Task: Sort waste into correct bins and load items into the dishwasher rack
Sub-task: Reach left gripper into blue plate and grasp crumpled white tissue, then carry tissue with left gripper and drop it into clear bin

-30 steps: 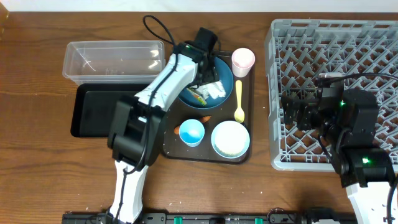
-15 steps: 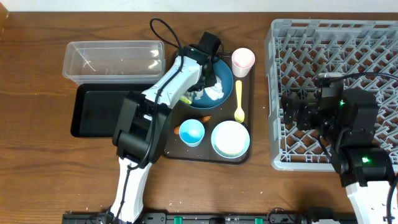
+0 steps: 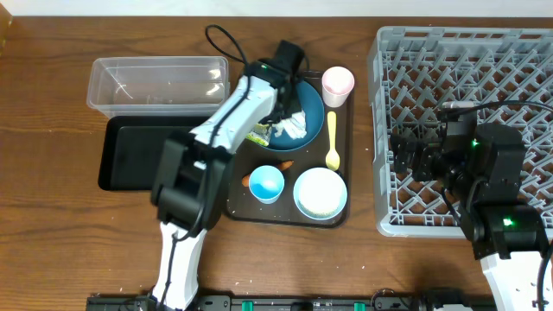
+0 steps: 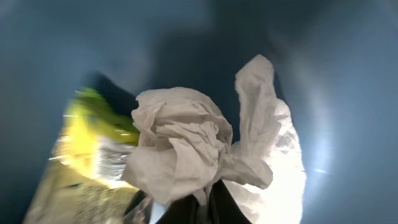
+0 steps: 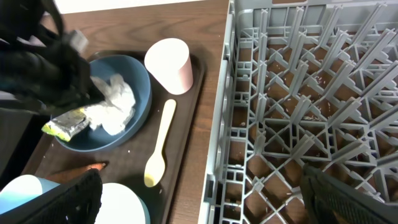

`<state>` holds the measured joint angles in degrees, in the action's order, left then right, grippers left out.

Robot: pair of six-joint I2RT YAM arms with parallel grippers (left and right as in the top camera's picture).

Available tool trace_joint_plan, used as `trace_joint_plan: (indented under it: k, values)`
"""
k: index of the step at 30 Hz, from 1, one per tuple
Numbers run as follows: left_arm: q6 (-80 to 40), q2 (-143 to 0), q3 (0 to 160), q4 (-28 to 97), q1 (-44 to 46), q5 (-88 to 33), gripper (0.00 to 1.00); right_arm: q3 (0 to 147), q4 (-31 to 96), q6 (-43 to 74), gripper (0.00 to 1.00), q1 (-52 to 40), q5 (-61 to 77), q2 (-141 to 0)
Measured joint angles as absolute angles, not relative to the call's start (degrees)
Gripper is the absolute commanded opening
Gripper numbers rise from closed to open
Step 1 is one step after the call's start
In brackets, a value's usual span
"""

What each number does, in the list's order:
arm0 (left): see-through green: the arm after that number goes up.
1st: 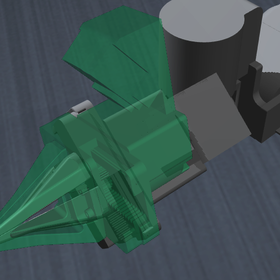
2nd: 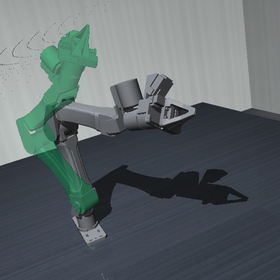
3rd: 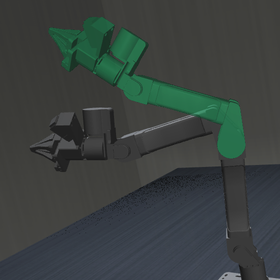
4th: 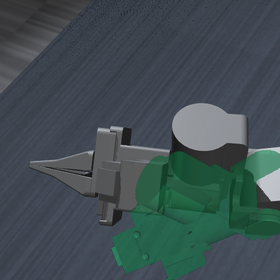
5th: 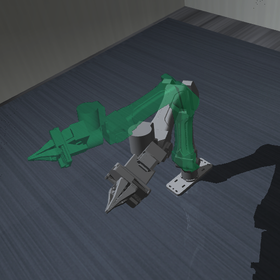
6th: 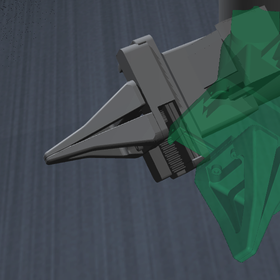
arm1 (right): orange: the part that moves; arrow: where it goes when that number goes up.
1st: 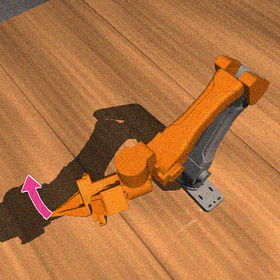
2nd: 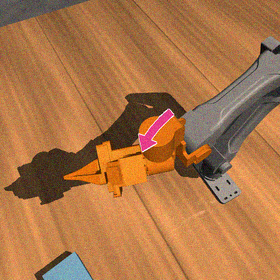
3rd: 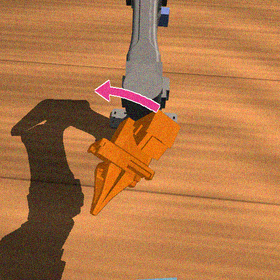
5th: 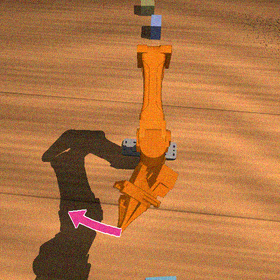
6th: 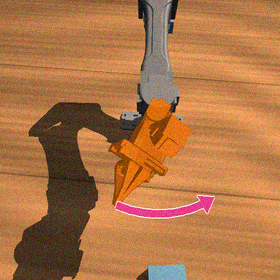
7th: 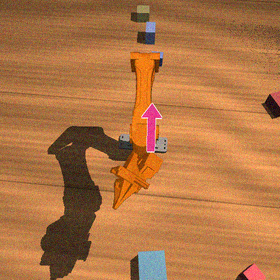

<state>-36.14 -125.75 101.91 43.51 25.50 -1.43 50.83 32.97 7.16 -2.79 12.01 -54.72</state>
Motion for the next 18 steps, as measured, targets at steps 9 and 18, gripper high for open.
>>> trace_joint_plan:
  k: [9,18]
  values:
    - [-33.43,-107.2,102.0,43.48,20.73,-1.63,0.06,50.83,33.01,7.16,0.99,-2.79,12.01,-54.72]
    - [-31.64,-105.84,102.15,44.21,9.23,4.73,0.07,50.83,33.01,7.16,0.99,-2.79,12.03,-54.72]
